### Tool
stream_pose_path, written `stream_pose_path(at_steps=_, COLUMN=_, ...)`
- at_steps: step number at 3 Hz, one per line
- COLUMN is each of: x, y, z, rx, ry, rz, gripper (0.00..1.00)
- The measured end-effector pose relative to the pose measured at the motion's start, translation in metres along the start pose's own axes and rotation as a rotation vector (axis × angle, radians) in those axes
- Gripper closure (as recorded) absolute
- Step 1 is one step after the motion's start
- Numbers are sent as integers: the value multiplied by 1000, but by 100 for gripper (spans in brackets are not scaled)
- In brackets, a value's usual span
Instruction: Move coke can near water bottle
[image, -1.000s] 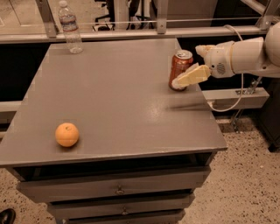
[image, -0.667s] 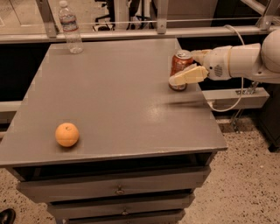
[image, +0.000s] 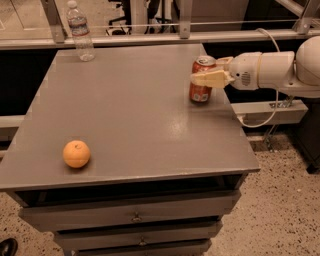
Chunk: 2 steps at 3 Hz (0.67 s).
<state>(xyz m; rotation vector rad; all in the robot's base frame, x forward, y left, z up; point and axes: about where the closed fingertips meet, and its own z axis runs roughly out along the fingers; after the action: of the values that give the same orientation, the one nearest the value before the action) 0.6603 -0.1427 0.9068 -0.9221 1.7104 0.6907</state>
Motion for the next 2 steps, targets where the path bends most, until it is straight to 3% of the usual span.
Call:
stream_pose_path(at_steps=1, x=-33, y=3, z=0, rx=-22, ry=-62, rz=-72, gripper=84)
stream_pose_path(at_steps=2, x=-37, y=3, z=1, rx=-23, ry=-67, rz=-81, gripper=100)
